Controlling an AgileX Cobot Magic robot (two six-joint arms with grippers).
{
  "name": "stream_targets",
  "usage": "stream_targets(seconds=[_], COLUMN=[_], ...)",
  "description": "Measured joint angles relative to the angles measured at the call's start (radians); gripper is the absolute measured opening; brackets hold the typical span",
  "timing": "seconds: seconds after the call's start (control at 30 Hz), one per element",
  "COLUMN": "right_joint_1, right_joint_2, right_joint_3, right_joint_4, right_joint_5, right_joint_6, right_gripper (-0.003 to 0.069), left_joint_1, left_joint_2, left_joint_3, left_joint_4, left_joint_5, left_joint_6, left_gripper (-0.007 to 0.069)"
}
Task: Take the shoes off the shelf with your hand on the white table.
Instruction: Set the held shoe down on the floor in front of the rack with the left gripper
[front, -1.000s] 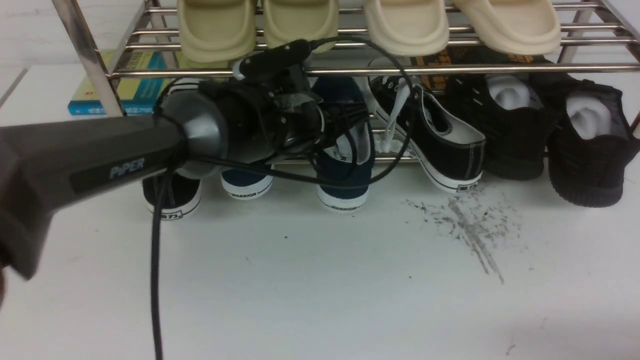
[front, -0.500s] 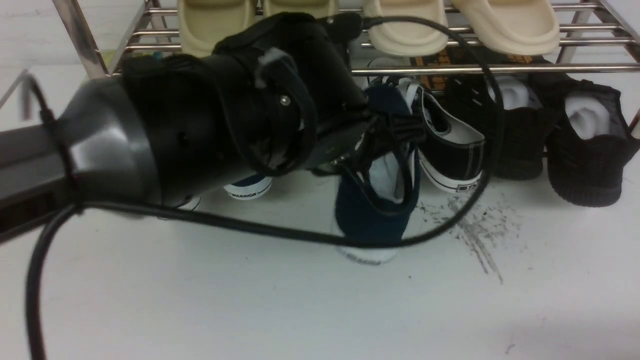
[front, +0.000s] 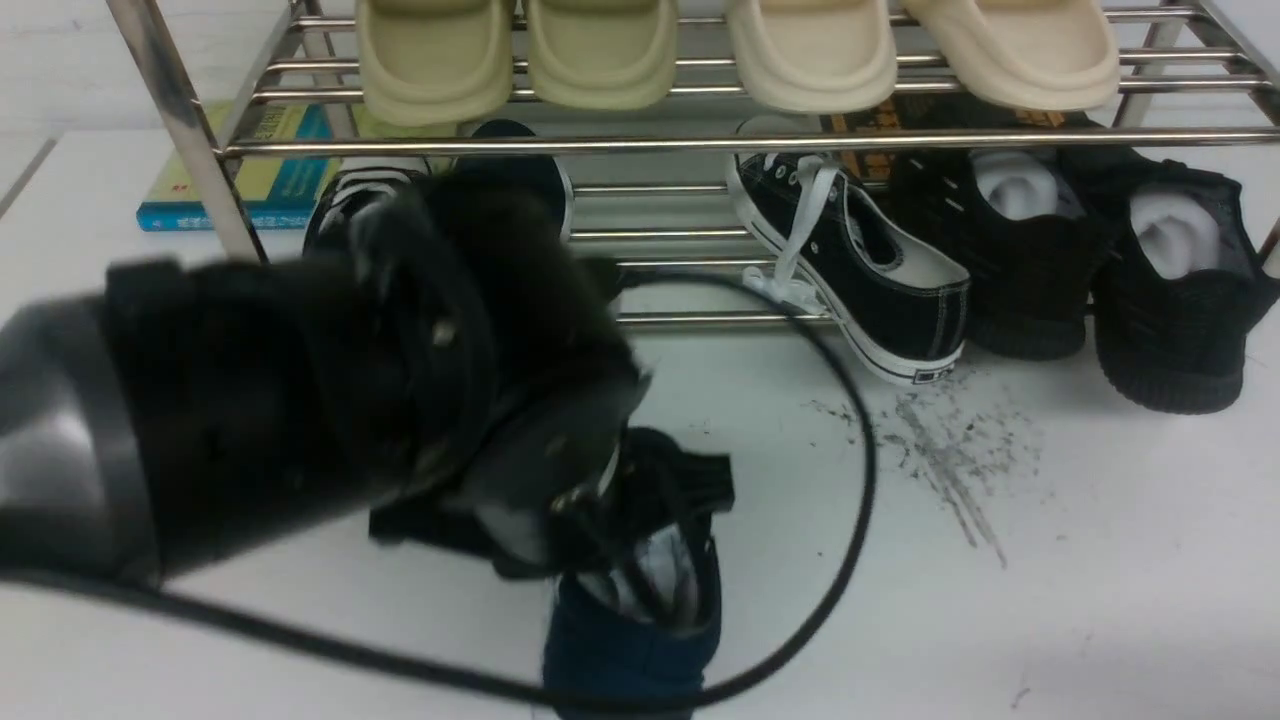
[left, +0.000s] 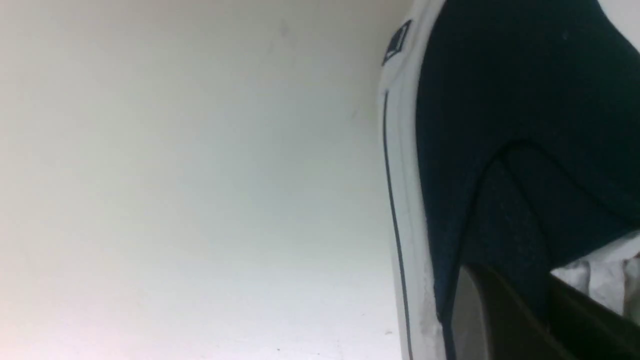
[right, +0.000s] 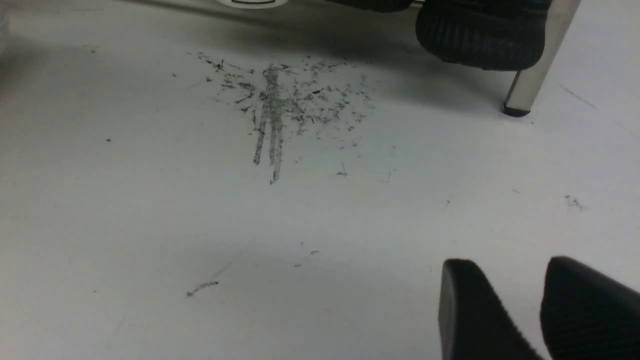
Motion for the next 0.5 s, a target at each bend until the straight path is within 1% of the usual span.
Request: stream_targets(seconds=[0.13, 0.2, 0.27, 0.37, 0.5], right_joint_1=[0.0, 0.0, 0.0, 0.0, 0.0], right_joint_2=[0.0, 0.0, 0.0, 0.0, 0.0], right_joint_3=[0.0, 0.0, 0.0, 0.0, 0.0], right_joint_4=[0.0, 0.0, 0.0, 0.0, 0.0], right_joint_5=[0.0, 0.0, 0.0, 0.0, 0.0], right_joint_6=[0.0, 0.0, 0.0, 0.0, 0.0], right_gripper=[0.024, 0.024, 0.024, 0.024, 0.024], left_joint_1=[0.0, -0.002, -0.003, -0.007, -0.007], left_joint_2=[0.0, 0.005, 0.013, 0.026, 0.032], left_joint_3=[0.155, 0.231, 0.279, 0.308, 0.31], left_joint_4=[0.014, 0.022, 0.045, 0.068, 0.079], left_joint_5=[-0.19, -0.328, -0.424, -0.481, -0.489], left_joint_6=[-0.152, -0.243, -0.297, -0.324, -0.324], left_gripper=[0.0042, 0.0042, 0.0043, 0.0043, 0.0046])
